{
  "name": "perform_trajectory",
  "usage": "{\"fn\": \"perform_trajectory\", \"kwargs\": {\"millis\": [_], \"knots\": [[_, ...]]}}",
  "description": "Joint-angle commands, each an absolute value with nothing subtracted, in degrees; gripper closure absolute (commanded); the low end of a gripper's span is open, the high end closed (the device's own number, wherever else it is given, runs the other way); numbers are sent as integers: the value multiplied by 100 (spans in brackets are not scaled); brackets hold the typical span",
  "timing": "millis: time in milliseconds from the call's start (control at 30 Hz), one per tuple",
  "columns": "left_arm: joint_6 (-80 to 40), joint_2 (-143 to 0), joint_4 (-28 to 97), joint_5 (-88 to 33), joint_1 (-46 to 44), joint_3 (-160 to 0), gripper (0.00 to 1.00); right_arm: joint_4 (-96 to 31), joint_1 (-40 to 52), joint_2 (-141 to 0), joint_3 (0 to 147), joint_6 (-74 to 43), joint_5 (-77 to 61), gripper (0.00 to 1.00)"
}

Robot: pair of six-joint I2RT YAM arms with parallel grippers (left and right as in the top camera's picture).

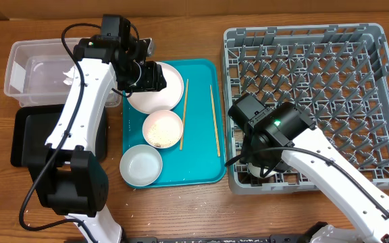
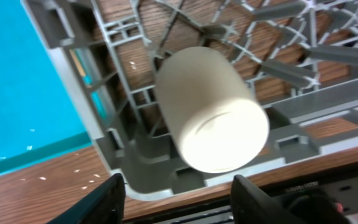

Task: Sort waste into correct bins and load items into the dishwasher
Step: 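Lower the white cup into the dish rack with the right gripper and release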

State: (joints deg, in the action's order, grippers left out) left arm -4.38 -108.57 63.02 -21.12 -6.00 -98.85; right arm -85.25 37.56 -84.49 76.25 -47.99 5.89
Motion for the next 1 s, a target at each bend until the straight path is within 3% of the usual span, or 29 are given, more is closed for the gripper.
{"fn": "perform_trajectory", "kwargs": {"millis": [0, 200, 533, 700, 967], "knots": [[-491, -10862, 6316, -2051, -602, -10036, 44, -8442, 3798, -8350, 7612, -4799, 502, 40], [-381, -10785, 6427, -2051, -672, -10040, 46, -8101, 3575, -8324, 7896, -4491, 532, 21], [-1103, -10366, 7052, -919, -1848, -10003, 47, -7802, 1656, -8305, 9692, -3098, 519, 9], [-2005, -10388, 7159, 130, -2552, -9655, 48, -7620, 976, -8335, 9703, -2969, 331, 7], [-2749, -10390, 6512, 615, -3026, -8705, 52, -7614, 915, -8475, 9703, -2648, 333, 7]]}}
